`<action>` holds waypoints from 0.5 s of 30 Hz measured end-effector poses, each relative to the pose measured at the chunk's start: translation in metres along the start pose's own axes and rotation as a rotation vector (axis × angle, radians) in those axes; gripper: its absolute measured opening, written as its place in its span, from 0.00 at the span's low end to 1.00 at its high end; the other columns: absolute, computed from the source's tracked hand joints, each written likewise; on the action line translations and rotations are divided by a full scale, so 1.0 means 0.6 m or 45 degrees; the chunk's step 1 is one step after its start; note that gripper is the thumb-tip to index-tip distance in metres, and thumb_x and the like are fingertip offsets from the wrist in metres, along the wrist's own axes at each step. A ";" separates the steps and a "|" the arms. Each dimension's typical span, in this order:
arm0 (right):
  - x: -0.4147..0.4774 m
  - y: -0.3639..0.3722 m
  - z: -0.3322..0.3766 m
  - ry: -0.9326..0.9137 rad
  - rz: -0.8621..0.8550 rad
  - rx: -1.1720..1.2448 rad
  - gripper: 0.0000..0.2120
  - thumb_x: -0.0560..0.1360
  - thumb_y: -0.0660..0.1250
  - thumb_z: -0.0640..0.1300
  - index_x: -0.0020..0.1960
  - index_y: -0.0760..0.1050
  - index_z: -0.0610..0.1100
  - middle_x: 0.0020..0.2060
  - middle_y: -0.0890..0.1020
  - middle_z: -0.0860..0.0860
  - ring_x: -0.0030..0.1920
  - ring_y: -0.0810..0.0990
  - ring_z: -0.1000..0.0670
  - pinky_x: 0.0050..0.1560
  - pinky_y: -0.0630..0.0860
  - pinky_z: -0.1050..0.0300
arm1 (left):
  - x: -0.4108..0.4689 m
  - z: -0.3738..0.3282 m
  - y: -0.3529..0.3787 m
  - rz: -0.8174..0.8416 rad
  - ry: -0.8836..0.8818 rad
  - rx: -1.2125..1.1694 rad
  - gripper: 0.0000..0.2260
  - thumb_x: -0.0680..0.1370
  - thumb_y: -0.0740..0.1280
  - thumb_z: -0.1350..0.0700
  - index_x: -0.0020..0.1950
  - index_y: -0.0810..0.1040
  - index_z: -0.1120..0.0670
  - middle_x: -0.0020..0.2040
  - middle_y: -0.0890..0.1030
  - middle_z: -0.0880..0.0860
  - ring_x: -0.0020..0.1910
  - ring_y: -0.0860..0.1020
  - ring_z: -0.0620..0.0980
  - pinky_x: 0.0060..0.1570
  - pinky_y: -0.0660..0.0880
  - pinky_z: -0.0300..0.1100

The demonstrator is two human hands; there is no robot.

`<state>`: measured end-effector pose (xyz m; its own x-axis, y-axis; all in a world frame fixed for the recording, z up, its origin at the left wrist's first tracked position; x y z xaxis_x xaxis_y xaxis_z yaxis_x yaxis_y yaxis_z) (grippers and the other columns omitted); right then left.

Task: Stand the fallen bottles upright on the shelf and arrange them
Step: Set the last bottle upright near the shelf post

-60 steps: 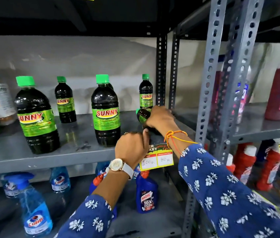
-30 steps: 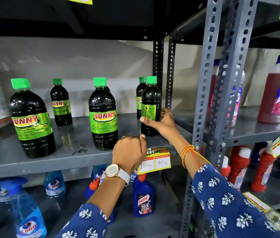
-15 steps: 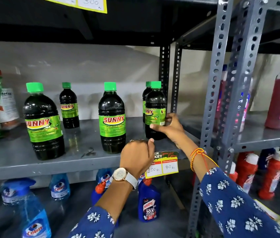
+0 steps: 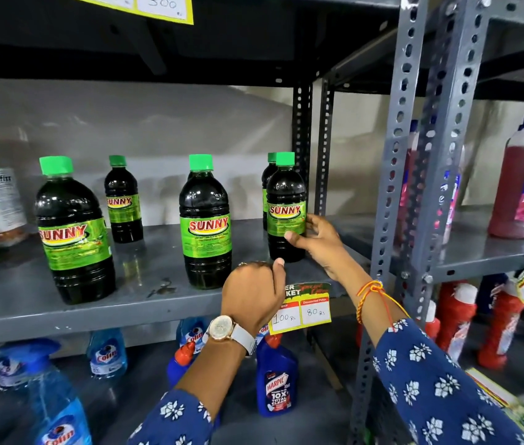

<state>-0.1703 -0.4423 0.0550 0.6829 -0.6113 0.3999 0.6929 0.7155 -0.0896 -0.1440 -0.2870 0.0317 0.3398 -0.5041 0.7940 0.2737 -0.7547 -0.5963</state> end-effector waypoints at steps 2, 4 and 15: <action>0.001 0.001 -0.001 -0.012 0.039 0.023 0.22 0.69 0.72 0.36 0.61 0.71 0.42 0.54 0.78 0.48 0.54 0.76 0.52 0.48 0.74 0.68 | 0.000 0.000 -0.001 -0.004 0.000 -0.011 0.23 0.78 0.52 0.51 0.27 0.73 0.58 0.26 0.78 0.58 0.24 0.73 0.57 0.26 0.58 0.41; 0.002 -0.001 -0.004 0.000 0.025 0.009 0.24 0.66 0.75 0.39 0.60 0.72 0.43 0.56 0.79 0.48 0.56 0.77 0.51 0.55 0.74 0.61 | 0.000 0.000 -0.001 0.001 -0.005 -0.018 0.22 0.78 0.51 0.51 0.27 0.70 0.58 0.26 0.77 0.57 0.24 0.72 0.56 0.26 0.58 0.41; -0.034 -0.012 0.015 0.005 0.103 -0.026 0.14 0.66 0.75 0.38 0.48 0.76 0.49 0.50 0.81 0.47 0.56 0.79 0.47 0.61 0.74 0.50 | 0.000 0.003 0.006 0.047 -0.040 -0.021 0.21 0.79 0.54 0.52 0.25 0.65 0.56 0.25 0.75 0.58 0.23 0.67 0.55 0.26 0.57 0.42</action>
<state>-0.1915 -0.4320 0.0558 0.7380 -0.5529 0.3869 0.6397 0.7557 -0.1402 -0.1416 -0.2888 0.0293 0.3775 -0.5187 0.7672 0.2458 -0.7426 -0.6230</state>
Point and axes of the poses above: each hand's wrist, its own x-axis towards the middle knuckle, its own y-axis out of the palm, z = x × y, the point moved 4 cm from there along x, towards the middle knuckle
